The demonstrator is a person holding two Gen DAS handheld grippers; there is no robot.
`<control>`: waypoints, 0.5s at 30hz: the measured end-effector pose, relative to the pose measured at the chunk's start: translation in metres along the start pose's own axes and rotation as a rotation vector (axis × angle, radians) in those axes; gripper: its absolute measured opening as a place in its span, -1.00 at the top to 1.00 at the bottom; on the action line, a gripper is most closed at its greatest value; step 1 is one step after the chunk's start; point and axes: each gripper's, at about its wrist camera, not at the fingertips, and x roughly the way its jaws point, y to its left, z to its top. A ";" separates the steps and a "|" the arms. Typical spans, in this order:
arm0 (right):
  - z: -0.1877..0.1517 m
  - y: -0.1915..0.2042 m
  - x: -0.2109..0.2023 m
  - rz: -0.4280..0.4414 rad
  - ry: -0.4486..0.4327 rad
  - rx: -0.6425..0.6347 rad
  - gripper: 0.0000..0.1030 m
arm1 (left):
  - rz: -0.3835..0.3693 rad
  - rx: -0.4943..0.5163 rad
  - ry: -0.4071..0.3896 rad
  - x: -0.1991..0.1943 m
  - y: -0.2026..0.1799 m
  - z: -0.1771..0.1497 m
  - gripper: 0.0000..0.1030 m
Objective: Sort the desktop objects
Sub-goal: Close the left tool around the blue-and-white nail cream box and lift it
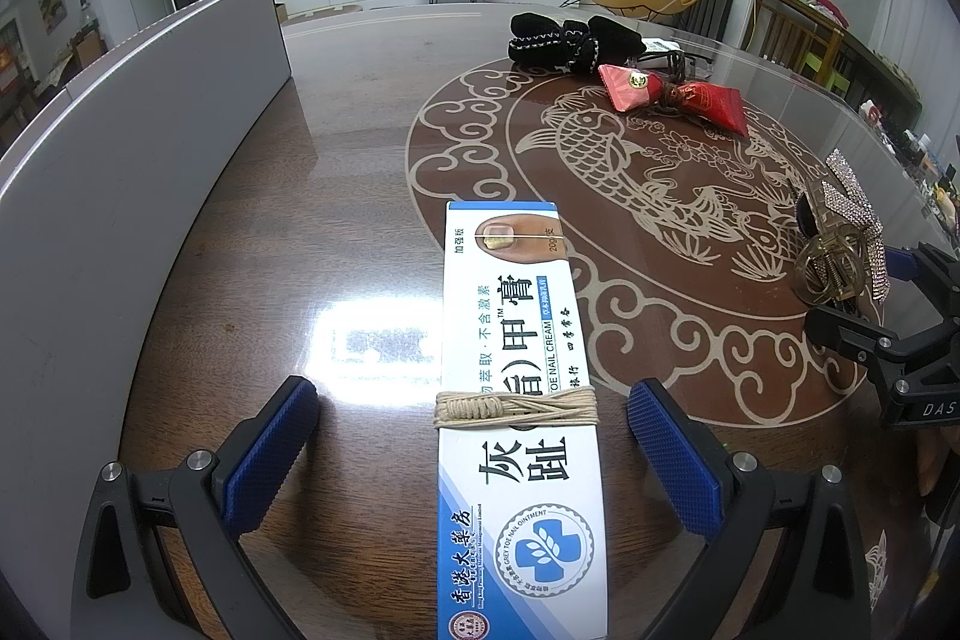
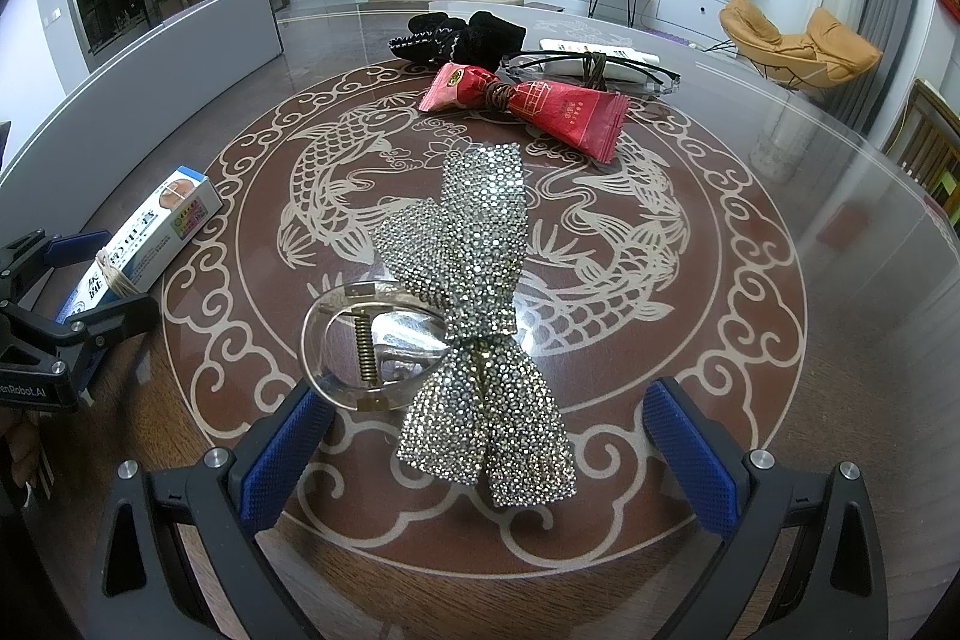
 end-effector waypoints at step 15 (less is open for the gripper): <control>0.000 -0.001 0.000 0.008 -0.002 0.003 -1.00 | -0.016 0.033 -0.051 -0.010 -0.006 -0.002 0.08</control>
